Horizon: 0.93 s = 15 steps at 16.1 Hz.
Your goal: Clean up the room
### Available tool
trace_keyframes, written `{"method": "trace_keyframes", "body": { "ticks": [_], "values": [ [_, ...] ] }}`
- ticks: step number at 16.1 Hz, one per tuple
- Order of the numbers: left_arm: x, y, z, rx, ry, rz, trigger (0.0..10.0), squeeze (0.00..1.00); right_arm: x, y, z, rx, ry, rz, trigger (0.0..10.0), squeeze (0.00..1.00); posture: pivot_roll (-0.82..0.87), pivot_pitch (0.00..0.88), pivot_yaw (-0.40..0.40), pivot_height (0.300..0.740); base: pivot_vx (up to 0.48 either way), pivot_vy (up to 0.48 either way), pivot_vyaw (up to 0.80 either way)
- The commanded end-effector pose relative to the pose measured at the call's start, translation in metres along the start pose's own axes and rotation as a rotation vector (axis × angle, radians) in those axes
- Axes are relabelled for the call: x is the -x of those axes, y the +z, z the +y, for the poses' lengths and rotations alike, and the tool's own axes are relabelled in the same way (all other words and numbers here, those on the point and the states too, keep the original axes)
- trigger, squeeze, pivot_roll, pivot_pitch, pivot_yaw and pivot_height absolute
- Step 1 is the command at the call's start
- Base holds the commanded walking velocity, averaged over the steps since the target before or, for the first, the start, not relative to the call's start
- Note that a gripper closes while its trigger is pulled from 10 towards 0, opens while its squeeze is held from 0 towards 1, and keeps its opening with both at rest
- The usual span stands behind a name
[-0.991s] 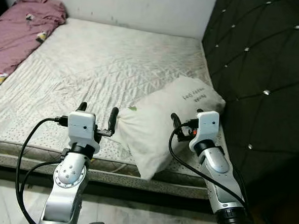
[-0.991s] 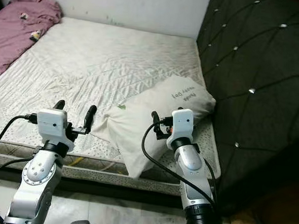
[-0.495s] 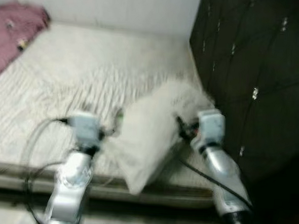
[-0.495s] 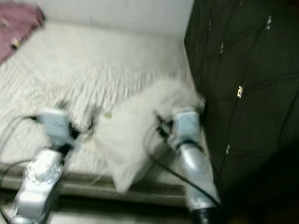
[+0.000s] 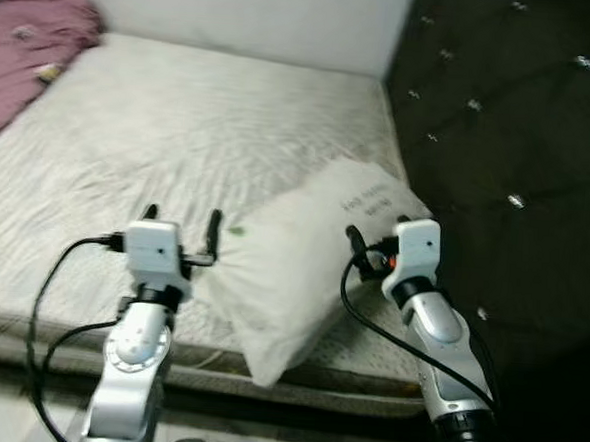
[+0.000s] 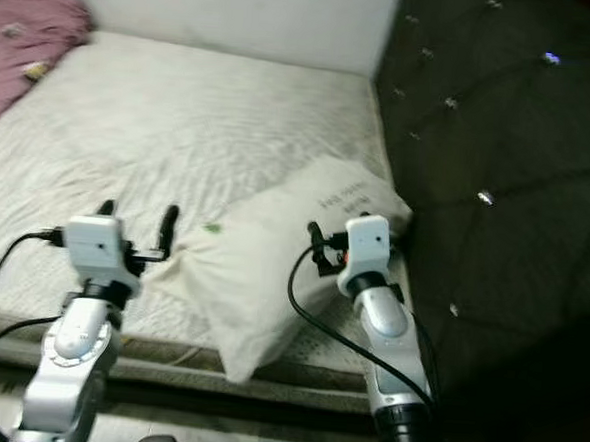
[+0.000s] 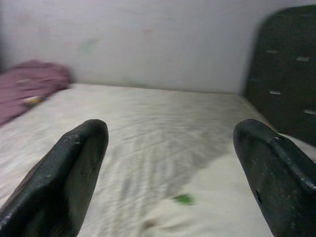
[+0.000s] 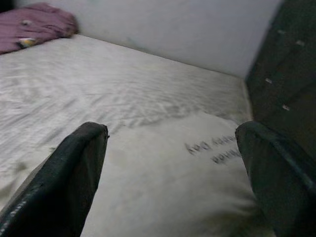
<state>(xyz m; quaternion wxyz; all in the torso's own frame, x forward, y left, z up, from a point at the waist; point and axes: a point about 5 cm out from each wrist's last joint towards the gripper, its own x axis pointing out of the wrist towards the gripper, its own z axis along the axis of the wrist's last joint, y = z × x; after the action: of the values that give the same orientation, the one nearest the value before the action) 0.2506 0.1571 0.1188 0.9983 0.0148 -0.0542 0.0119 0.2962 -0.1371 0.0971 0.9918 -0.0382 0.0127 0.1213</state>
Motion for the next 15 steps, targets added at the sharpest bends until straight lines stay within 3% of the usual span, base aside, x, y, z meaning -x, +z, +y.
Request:
{"method": "trace_keyframes", "body": {
  "ticks": [1, 7, 10, 13, 15],
  "values": [
    [0.0024, -0.0004, 0.0086, -0.012, 0.043, 0.016, 10.0, 0.0, -0.0033, 0.0062, 0.005, -0.006, 0.007, -0.029, 10.0, 0.0, 0.01, 0.011, -0.05, 0.74, 0.0, 0.0, 0.71],
    [0.0051, 0.0005, 0.0175, -0.05, 0.026, 0.034, 10.0, 0.0, -0.0065, 0.0089, 0.0048, -0.039, -0.023, -0.04, 10.0, 0.0, 0.03, 0.034, -0.044, 0.74, 0.0, 0.0, 0.07],
    [0.0077, 0.0026, 0.0139, -0.039, -0.033, 0.021, 10.0, 0.0, -0.0045, 0.0084, 0.0049, -0.046, -0.029, -0.038, 10.0, 0.0, 0.03, 0.041, -0.043, 0.74, 0.0, 0.0, 0.0],
    [0.0091, 0.0039, 0.0092, -0.026, -0.06, 0.02, 10.0, 0.0, -0.0027, 0.0063, 0.0041, -0.064, -0.039, -0.024, 10.0, 0.0, 0.02, 0.05, -0.039, 0.74, 0.179, 0.0, -0.69],
    [0.0091, 0.0041, 0.0092, -0.025, -0.064, 0.021, 10.0, 0.0, -0.0022, 0.0068, 0.0045, -0.058, -0.038, -0.029, 10.0, 0.0, 0.02, 0.052, -0.038, 0.74, 0.294, 0.0, 0.0]
  ]
}}
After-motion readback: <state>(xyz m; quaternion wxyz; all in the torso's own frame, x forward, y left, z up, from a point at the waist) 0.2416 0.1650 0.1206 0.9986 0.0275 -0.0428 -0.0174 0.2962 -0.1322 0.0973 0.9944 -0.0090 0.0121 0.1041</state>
